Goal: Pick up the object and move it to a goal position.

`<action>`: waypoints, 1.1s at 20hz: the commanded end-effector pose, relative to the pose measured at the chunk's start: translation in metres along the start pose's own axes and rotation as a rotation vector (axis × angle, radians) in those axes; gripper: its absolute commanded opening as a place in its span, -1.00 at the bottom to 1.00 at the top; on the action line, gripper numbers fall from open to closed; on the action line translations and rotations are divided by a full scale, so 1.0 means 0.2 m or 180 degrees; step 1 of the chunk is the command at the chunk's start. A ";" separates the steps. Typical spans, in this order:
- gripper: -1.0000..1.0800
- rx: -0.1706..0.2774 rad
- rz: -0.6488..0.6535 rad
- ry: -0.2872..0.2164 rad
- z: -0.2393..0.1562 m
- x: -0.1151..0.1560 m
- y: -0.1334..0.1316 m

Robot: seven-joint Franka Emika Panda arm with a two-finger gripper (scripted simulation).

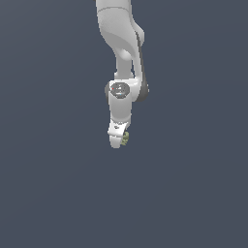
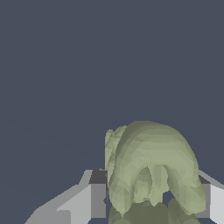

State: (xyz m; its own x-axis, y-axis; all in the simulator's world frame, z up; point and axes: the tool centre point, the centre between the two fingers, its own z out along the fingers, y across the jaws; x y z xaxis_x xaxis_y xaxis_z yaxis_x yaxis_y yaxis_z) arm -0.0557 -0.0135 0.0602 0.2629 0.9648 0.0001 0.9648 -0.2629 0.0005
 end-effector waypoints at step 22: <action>-1.00 0.0001 0.0005 -0.0001 -0.07 -0.89 -0.24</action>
State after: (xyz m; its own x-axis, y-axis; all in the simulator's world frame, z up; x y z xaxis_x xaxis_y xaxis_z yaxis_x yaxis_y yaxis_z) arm -0.1468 -0.1677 0.0728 0.2661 0.9640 -0.0003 0.9640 -0.2661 0.0000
